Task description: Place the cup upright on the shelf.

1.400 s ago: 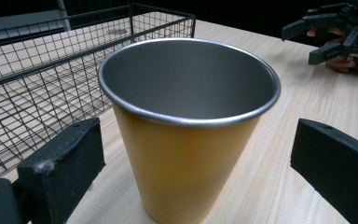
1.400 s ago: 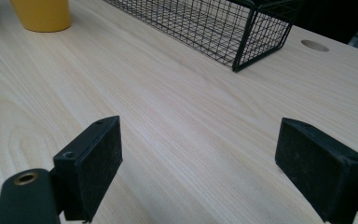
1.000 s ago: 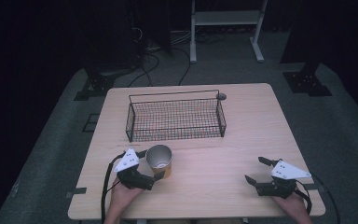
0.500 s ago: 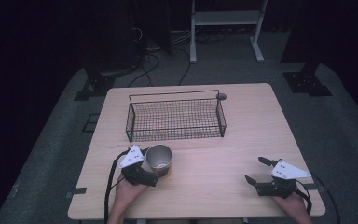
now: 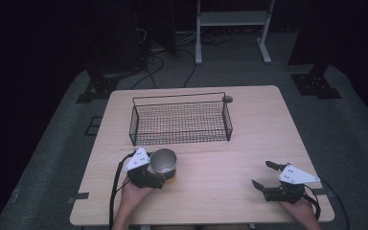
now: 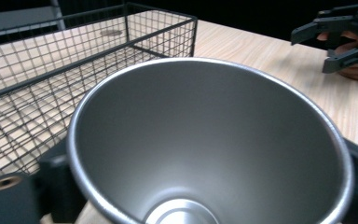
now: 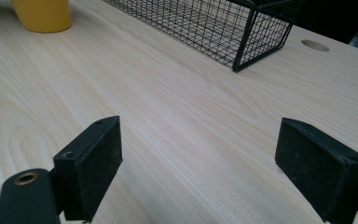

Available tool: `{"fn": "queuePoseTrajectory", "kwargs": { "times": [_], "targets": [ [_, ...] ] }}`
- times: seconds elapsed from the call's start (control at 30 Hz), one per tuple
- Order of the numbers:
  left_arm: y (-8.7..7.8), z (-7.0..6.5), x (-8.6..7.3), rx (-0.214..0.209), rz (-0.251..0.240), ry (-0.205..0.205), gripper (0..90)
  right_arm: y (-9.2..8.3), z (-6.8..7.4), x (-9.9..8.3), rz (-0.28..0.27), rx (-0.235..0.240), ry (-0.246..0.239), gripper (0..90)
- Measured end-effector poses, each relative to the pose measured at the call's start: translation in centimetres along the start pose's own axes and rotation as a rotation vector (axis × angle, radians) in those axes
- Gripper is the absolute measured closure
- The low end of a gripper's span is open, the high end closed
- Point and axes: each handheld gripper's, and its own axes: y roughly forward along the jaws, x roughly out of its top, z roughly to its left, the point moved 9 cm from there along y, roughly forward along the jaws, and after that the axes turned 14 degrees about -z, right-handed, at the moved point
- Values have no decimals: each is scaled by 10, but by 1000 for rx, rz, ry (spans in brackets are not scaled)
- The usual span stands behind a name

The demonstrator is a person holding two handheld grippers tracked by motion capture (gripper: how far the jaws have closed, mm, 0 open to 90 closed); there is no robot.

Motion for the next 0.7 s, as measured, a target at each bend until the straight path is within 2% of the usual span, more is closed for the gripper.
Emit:
{"fn": "queuePoseTrajectory", "kwargs": {
  "times": [0.17, 0.47, 0.7],
  "targets": [
    [2, -1, 0, -3, 0, 10, 117, 0, 0, 0, 0, 0, -1, 138],
    [4, -3, 3, -17, -11, 2, 122, 0, 0, 0, 0, 2, -1, 138],
    [2, 0, 15, -23, -50, -15, 122, 0, 0, 0, -1, 3, -2, 138]
  ]
}}
